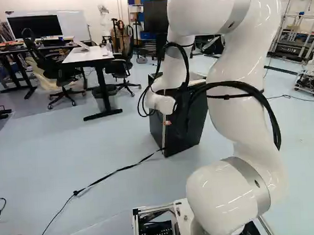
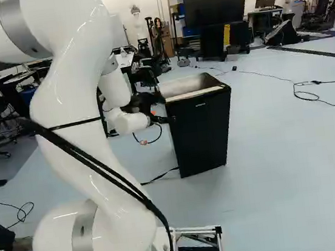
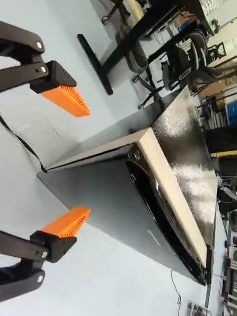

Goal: Open the fridge door

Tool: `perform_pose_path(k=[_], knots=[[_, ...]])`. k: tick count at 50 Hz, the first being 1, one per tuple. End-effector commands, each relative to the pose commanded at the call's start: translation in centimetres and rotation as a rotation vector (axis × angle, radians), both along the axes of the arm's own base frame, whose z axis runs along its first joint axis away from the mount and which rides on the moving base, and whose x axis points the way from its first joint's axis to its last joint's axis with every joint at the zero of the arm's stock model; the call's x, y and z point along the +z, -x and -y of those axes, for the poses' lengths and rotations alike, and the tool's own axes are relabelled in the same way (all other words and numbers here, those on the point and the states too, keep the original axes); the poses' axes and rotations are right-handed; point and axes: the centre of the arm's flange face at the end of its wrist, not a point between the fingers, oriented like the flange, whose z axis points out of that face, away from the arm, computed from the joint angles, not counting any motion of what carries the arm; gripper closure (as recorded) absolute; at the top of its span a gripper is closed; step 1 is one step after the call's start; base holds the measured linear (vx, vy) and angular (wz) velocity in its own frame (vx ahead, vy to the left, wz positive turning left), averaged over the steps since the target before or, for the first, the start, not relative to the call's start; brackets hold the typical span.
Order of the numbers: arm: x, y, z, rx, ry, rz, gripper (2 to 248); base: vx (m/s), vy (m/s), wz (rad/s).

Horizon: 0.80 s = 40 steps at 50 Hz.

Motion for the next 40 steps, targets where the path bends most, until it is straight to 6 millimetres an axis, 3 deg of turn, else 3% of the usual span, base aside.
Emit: perform_pose_path(k=[23, 40], knots=[[-0.2, -1.9, 0.7, -0.132, -0.026, 0.028, 3, 0.000, 0.000, 0.000], [-0.3, -2.5, -0.1, -0.131, -0.030, 0.034, 3, 0.000, 0.000, 0.000]])
